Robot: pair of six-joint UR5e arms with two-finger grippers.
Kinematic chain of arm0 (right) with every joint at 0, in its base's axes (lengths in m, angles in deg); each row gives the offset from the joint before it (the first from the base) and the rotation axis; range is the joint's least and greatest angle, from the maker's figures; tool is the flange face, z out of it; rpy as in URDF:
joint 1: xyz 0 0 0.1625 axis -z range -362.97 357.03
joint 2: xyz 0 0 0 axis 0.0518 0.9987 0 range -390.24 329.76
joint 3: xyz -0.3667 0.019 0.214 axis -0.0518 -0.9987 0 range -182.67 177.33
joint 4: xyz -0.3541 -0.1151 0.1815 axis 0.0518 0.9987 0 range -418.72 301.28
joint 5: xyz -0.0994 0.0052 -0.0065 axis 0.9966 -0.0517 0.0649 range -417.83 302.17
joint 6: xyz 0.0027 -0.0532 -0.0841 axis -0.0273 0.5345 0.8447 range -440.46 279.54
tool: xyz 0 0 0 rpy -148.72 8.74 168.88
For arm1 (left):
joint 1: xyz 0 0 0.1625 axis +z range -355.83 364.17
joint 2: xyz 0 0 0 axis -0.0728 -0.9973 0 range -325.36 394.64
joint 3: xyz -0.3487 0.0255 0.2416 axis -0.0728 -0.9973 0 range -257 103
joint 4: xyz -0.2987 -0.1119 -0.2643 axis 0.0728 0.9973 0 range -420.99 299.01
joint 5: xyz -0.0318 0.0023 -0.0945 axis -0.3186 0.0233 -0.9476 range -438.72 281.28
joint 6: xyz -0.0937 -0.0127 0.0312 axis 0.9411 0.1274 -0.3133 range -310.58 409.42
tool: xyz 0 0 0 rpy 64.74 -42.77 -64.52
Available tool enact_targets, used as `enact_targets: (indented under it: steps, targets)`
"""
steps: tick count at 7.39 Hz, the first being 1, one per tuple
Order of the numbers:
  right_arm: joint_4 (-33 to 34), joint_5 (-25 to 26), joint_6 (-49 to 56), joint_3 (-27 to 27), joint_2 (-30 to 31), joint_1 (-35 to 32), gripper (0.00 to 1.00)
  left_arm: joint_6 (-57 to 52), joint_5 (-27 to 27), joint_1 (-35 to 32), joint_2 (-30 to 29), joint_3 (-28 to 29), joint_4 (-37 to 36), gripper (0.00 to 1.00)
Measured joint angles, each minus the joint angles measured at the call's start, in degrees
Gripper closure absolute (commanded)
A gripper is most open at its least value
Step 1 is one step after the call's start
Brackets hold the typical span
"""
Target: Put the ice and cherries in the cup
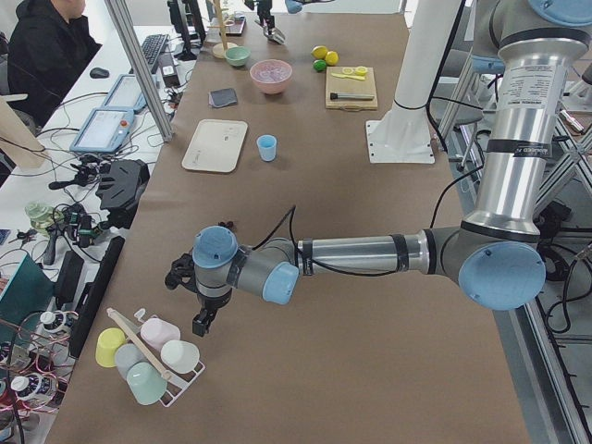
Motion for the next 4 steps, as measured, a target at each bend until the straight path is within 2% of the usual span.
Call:
enact_targets:
  steps: [4]
  targets:
    - [0.0, -0.4, -0.1, 0.4, 0.0, -0.1, 0.00, 0.0, 0.0, 0.0, 0.3, -0.3, 0.0, 0.02]
